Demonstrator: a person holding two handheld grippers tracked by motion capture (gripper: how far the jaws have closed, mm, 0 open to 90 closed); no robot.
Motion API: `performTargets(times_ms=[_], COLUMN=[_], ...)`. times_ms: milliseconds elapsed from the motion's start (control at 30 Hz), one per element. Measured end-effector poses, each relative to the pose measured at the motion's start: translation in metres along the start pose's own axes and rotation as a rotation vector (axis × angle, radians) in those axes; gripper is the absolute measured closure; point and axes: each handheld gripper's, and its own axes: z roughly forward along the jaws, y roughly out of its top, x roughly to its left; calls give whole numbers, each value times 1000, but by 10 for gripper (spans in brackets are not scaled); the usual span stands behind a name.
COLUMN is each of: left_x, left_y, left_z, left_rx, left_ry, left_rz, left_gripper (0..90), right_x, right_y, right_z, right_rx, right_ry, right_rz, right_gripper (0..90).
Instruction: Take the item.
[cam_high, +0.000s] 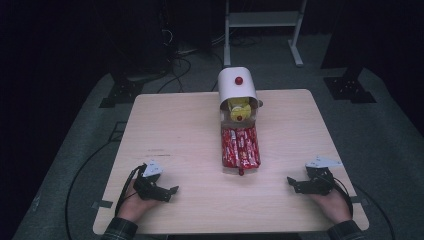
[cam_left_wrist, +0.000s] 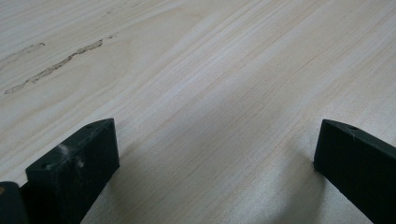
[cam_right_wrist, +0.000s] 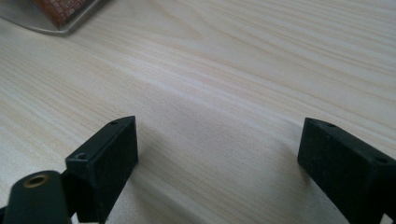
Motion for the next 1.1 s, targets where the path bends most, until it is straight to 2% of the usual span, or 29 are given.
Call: performTargets(times_ms=[400,1100], left_x=[0,0], left_y=[0,0], left_z=[0,0], left_rx=[0,1], left_ry=[-1,-1], left_rz=[-1,-1], left_gripper=[0,0], right_x=[1,2], right_y=[3,12], right_z=[-1,-11], right_rx=[23,2], right_ry=[9,24], right_rz=[-1,16], right_gripper=[115,115])
